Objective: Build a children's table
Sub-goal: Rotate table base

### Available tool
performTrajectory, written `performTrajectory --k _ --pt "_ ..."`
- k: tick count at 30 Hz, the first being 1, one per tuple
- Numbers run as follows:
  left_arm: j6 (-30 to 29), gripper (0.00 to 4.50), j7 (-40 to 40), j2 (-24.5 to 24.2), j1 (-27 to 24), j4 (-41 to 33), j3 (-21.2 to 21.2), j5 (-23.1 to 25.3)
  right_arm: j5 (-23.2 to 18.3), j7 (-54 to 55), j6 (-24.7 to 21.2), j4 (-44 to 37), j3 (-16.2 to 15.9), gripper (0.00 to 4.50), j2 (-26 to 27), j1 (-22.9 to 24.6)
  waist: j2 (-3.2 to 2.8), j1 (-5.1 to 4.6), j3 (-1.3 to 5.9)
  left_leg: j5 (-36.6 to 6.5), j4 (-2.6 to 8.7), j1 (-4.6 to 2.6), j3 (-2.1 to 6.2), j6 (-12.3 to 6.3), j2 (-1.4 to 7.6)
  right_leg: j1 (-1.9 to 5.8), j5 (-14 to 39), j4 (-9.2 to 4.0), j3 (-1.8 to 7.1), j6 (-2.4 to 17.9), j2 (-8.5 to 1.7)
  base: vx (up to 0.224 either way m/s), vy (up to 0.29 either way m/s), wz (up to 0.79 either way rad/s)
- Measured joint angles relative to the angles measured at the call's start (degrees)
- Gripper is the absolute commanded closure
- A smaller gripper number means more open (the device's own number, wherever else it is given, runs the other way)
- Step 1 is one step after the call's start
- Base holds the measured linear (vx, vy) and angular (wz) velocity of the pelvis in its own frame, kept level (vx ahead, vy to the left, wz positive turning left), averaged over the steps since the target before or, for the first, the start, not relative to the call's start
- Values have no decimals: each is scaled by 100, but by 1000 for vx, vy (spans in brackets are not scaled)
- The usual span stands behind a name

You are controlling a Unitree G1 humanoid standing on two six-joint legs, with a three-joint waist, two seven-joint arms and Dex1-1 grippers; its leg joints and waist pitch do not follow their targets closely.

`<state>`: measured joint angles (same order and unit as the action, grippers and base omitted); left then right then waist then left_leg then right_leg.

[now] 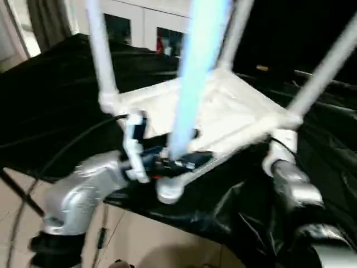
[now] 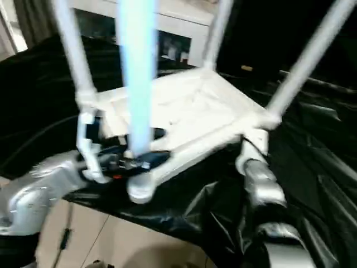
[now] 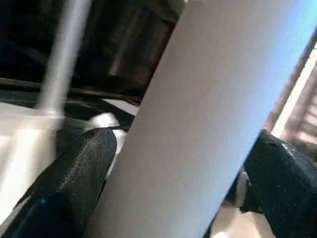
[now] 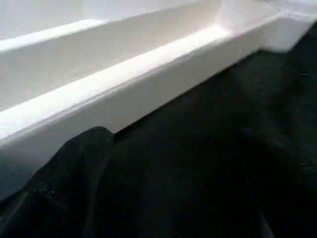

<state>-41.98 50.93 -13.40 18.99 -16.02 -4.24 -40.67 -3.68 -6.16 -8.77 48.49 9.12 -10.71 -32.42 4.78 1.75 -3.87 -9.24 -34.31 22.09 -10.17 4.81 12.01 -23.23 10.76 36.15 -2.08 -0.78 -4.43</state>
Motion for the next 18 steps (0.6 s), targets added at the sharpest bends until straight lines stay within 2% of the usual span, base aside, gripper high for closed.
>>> performTrajectory --k 6,9,13,18 --pt "348 0 -139 388 483 641 -344 437 235 -279 334 643 -409 7 524 -588 3 -37 1 12 3 -3 35 23 0 -20 -16 0 -25 0 4 0 0 0" --pt "712 0 -319 566 780 1063 -555 812 327 -321 502 880 -510 7 695 -808 12 1 5 14 2 -4 36 25 1 -43 -42 0 -26 31 5 0 0 0" --pt "1448 0 -727 823 1332 2082 -751 1550 385 -322 653 1119 -580 7 908 -1045 19 28 8 15 -3 3 32 24 -1 -47 -59 -1 -20 37 4 0 0 0" --pt "1850 0 -880 945 1551 2590 -815 1839 407 -385 814 1321 -627 7 937 -1182 20 75 9 15 -3 4 31 23 0 -50 -60 -1 -21 38 4 0 0 0"
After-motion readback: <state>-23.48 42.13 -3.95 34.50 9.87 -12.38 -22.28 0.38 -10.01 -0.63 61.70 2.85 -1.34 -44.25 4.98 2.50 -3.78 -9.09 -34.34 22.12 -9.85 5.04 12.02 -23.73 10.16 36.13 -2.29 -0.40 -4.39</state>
